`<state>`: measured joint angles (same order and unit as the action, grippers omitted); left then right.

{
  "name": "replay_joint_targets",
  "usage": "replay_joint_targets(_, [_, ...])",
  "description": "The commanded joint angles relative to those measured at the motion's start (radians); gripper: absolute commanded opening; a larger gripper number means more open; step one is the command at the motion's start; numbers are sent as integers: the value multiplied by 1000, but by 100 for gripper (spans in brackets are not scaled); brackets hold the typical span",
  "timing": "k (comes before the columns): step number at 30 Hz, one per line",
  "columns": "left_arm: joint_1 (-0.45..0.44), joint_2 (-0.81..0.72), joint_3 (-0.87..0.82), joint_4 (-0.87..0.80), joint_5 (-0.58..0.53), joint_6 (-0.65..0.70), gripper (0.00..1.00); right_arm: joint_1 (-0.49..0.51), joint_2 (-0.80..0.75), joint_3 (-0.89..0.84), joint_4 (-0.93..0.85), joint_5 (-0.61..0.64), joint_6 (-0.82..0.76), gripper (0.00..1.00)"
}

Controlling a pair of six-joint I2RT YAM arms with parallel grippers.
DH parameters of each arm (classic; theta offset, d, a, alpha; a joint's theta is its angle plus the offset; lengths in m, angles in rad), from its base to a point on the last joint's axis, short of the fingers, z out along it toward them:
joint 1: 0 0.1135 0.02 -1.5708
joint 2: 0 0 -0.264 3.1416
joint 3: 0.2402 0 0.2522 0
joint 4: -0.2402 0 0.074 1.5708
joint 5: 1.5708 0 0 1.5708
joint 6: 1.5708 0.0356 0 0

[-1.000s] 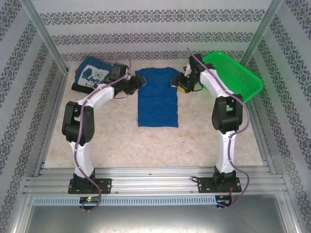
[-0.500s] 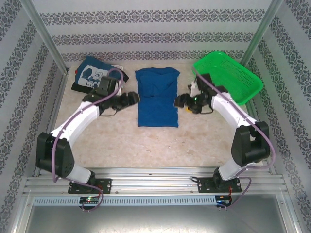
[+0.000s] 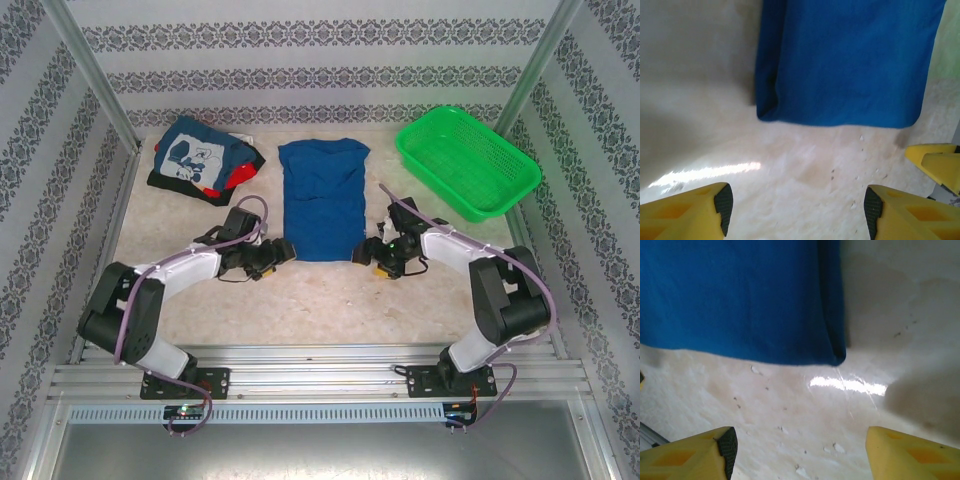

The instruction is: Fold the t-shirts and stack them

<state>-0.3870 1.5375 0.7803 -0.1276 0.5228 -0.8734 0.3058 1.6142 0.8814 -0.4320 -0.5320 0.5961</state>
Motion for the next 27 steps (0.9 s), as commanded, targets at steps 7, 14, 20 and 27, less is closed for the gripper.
replay_joint_targets(7, [-17, 140, 69, 164, -49, -91, 68, 10, 108, 91, 49, 14, 21, 68])
replay_joint_targets(14, [-26, 234, 115, 209, -59, -101, 62, 0, 168, 132, 47, 26, 19, 62])
replay_joint_targets(20, [-29, 257, 145, 176, -61, -93, 51, -3, 205, 183, 27, 23, 10, 57])
replay_joint_targets(27, [-29, 268, 140, 171, -70, -91, 20, -6, 237, 202, 18, 28, 19, 39])
